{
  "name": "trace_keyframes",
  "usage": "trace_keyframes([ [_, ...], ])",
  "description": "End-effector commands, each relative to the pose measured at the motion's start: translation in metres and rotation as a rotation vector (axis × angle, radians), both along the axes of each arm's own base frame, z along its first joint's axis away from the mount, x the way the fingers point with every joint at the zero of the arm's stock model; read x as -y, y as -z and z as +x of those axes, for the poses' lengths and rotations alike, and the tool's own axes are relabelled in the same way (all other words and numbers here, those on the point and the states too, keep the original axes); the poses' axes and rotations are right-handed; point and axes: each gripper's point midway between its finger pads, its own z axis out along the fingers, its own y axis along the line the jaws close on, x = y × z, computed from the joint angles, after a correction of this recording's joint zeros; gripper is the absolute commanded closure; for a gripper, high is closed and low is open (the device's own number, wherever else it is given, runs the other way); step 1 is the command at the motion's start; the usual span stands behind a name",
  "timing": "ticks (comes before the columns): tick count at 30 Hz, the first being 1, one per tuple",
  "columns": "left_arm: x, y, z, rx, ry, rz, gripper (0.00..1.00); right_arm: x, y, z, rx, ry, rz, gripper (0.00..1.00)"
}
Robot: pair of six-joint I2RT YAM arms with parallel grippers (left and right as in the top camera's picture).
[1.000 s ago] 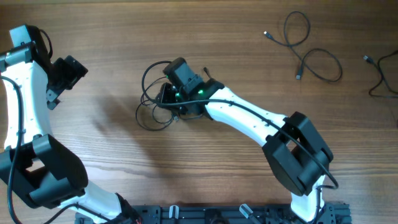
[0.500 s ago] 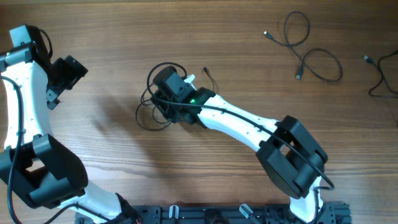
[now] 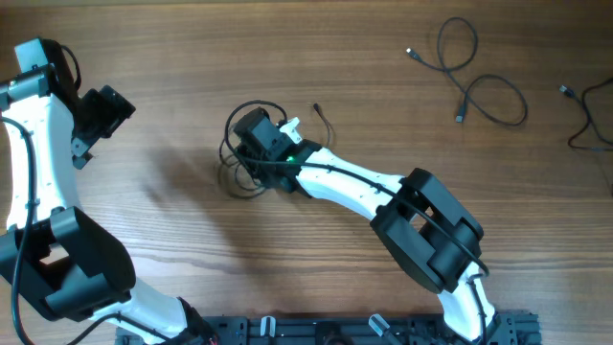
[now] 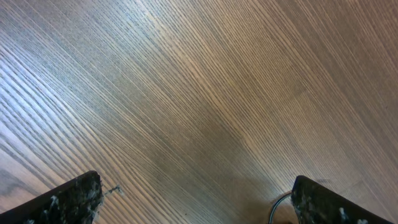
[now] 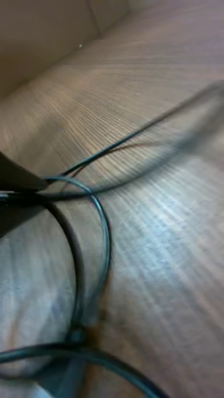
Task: Untangle cables
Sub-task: 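Grasp the last black cable with the right gripper and lift it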
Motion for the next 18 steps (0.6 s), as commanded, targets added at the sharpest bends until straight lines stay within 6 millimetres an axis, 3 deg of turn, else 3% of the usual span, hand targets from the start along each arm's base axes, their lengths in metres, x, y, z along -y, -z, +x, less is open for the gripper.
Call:
trace_keyframes([
  [1,0.001,0.001,-0.002,0.0,-0.01,-0.011,0.0,0.011,0.015,0.008,0.152,-0.159,-0.171,0.96],
  [3,0.001,0.001,-0.001,0.0,-0.01,-0.011,0.0,0.008,0.009,0.006,0.228,-0.299,-0.217,0.96],
  [6,0.001,0.001,-0.001,0.0,-0.01,-0.011,0.0,-0.014,-0.02,-0.006,0.391,-0.623,-0.191,0.96],
  [8,0.001,0.001,-0.002,0.0,-0.01,-0.011,0.0,-0.027,-0.062,-0.011,0.558,-0.824,-0.148,0.96],
  [10,0.001,0.001,-0.002,0.0,-0.01,-0.011,0.0,-0.027,-0.094,-0.011,0.649,-0.894,-0.142,0.96],
  [14,0.001,0.001,-0.001,0.0,-0.01,-0.011,0.0,-0.003,-0.196,-0.027,0.919,-1.094,-0.195,0.95],
  [18,0.001,0.001,-0.002,0.0,-0.01,-0.011,0.0,0.024,-0.263,-0.052,1.16,-1.236,-0.313,0.96],
])
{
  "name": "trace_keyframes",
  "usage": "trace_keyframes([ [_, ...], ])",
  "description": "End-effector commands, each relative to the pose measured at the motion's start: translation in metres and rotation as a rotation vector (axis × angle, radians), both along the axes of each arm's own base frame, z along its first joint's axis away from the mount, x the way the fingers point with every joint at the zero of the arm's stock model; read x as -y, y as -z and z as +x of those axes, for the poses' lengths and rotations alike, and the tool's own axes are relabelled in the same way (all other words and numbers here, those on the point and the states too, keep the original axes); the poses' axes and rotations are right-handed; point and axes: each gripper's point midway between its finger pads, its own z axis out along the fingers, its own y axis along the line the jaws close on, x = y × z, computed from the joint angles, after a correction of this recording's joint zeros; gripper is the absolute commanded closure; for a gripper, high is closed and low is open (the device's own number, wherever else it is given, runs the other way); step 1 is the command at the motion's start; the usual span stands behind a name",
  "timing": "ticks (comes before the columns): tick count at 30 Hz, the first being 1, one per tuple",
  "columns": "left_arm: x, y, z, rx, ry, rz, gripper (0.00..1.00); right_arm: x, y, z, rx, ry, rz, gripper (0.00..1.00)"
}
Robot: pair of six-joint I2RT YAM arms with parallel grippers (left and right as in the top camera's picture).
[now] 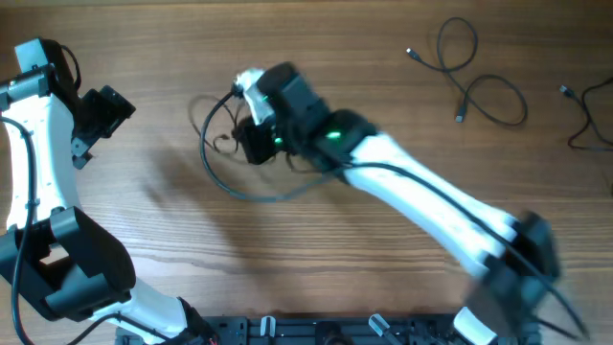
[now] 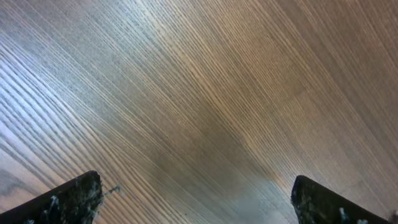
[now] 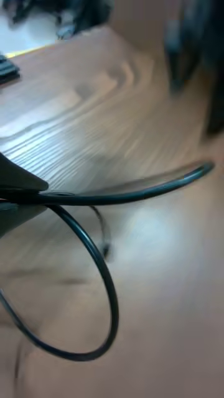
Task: Untangle cables
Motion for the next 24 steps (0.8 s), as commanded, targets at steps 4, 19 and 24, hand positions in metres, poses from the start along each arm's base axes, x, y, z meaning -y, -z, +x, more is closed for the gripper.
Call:
trace_keyframes([
  [4,0.001,0.001,-0.001,0.0,-0.01,-0.011,0.0,0.022,-0.09,-0.022,0.35,-0.162,0.017,0.96],
  [19,-0.002,-0.011,0.036,0.166,0.011,-0.011,0.0,0.028,-0.088,-0.01,0.258,-0.016,0.034,0.96],
  [24,0.1,-0.03,0.039,0.284,0.326,-0.501,0.0,0.037,-0.089,0.003,0.185,0.101,0.069,0.96],
])
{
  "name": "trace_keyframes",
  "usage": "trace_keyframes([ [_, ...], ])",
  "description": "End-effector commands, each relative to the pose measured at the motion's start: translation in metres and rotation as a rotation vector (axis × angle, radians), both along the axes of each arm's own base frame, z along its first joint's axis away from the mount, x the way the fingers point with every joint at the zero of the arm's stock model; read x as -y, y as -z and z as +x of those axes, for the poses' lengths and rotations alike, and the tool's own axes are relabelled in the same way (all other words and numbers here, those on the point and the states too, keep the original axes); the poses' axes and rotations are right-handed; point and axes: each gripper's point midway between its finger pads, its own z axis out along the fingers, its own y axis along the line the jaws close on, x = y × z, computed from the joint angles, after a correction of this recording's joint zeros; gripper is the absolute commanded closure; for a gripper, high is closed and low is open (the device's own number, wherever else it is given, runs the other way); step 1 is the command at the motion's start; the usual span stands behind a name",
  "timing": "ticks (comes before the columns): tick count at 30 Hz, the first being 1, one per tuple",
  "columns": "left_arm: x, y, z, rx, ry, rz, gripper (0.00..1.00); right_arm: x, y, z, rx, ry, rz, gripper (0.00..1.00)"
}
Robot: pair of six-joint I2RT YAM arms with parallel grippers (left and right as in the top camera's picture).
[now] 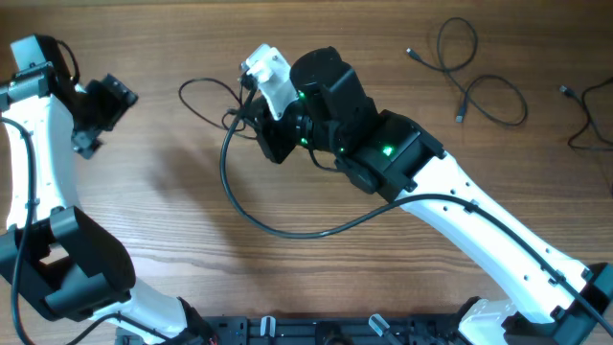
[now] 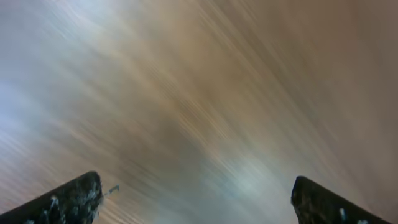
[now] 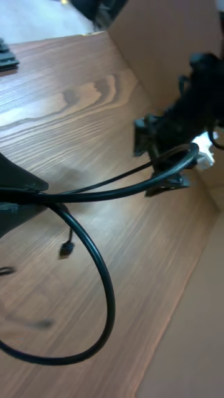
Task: Untangle cables
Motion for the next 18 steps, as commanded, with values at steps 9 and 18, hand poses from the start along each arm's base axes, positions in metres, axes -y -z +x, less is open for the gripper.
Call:
trace_keyframes([
  [9,0.193,-0.059,-0.032,0.268,0.822,-0.6,0.0,0.055,0.011,0.063,-0.286,0.387,0.166,0.96],
  [18,0.233,-0.096,-0.033,0.47,0.96,-0.767,0.0,0.07,0.028,0.088,-0.479,0.565,0.287,0.96],
])
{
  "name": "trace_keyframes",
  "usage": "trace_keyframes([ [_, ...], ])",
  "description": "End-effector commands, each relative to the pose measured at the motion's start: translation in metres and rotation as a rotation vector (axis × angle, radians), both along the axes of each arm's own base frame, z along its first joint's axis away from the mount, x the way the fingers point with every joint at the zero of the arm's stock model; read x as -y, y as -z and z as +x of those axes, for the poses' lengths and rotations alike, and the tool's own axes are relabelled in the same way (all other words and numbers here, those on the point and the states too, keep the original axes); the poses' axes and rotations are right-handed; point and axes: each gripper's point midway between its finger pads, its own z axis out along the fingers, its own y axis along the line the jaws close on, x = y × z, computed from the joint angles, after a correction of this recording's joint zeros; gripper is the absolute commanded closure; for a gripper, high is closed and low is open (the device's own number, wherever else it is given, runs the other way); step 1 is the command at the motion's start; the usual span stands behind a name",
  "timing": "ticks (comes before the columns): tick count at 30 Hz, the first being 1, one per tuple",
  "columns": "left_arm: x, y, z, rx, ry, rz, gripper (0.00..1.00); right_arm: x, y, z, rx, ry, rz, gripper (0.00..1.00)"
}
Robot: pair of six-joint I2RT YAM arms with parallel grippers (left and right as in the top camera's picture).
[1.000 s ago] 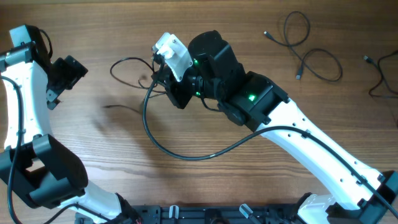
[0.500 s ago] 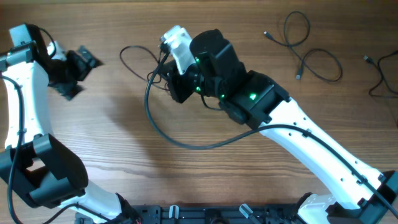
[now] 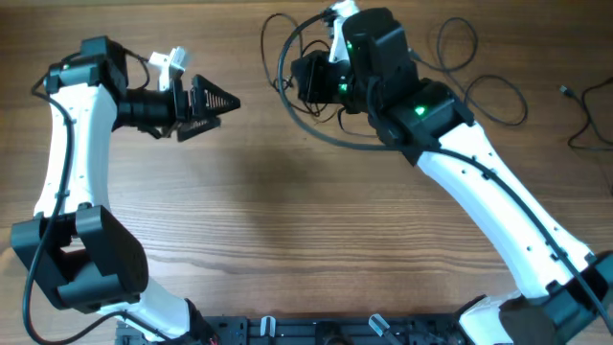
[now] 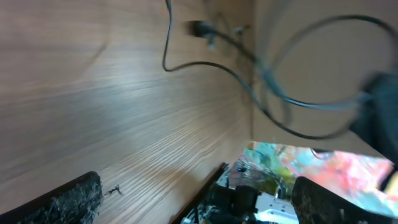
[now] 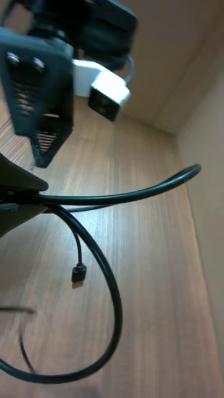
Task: Untangle cables
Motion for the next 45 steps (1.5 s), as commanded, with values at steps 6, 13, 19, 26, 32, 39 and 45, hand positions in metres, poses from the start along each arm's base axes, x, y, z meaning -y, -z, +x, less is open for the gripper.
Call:
trace_keyframes([
  [6,0.044,-0.028,0.01,0.214,0.13,-0.142,0.21,-0.005,0.006,0.008,-0.113,0.103,0.119,0.96],
  [13,0.093,-0.034,0.002,0.155,0.209,-0.189,0.89,-0.006,0.006,0.01,-0.123,0.116,0.137,0.96],
  [19,0.112,-0.012,0.016,0.035,0.121,-0.045,0.54,-0.006,0.009,0.011,-0.127,0.116,0.133,0.96],
  [26,0.1,0.006,0.03,-0.037,-0.002,0.07,0.71,-0.006,0.009,0.011,-0.121,0.116,0.125,0.96],
  [32,0.1,0.004,0.03,-0.026,0.005,0.067,0.96,0.001,0.018,0.015,-0.101,0.133,0.061,0.96],
  [39,0.092,-0.048,0.018,0.186,0.027,0.058,0.96,-0.006,0.073,0.027,-0.195,0.143,-0.01,0.96],
  [45,0.089,-0.084,0.011,0.319,0.014,0.05,0.96,-0.006,0.089,0.03,-0.219,0.154,-0.038,0.96],
])
